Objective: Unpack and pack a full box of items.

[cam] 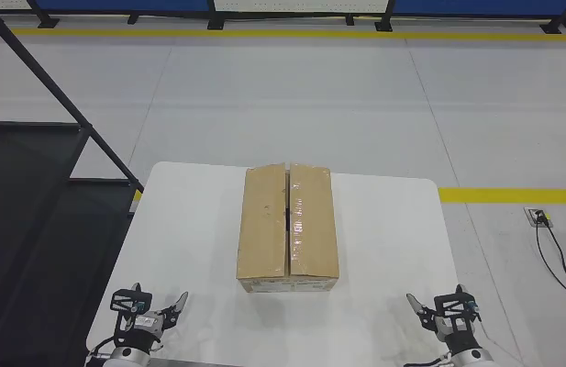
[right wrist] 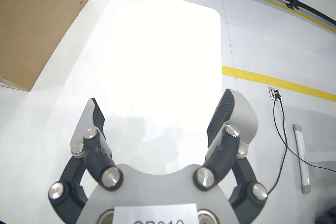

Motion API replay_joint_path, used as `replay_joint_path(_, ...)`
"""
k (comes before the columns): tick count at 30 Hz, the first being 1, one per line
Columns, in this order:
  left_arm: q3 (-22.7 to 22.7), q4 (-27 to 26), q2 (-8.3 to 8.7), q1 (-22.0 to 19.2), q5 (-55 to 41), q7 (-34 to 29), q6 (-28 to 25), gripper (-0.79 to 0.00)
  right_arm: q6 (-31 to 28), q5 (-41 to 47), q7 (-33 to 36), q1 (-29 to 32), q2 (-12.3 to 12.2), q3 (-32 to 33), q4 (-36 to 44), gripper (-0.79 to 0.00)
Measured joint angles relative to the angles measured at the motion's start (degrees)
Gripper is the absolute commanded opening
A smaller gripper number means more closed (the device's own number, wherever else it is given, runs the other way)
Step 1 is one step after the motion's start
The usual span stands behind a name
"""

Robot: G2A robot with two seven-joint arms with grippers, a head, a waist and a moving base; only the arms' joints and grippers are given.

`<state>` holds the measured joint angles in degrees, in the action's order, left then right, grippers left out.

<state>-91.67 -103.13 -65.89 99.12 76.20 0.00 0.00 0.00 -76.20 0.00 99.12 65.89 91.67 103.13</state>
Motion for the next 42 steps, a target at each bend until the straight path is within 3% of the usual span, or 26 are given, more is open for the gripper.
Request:
replay_joint_path(29, -0.1, 0.3, -0.15, -0.5, -2.8, 1.7, -1.6, 0.0, 0.6, 0.3, 0.1, -1.0, 0.2, -0.8, 0.5, 0.0)
replay_joint_path(35, -1.4, 0.9, -0.33, -3.1, -8.8, 3.6, -4.9, 0.0, 3.6, 1.8, 0.7, -4.6, 0.9, -3.5, 2.8, 0.0)
replay_joint_path(42, -0.3, 3.4, -0.92, -9.5, -15.0, 5.5, -5.3, 0.0, 7.7, 5.2, 1.0, -9.9, 2.2, -9.1, 3.1, 0.0)
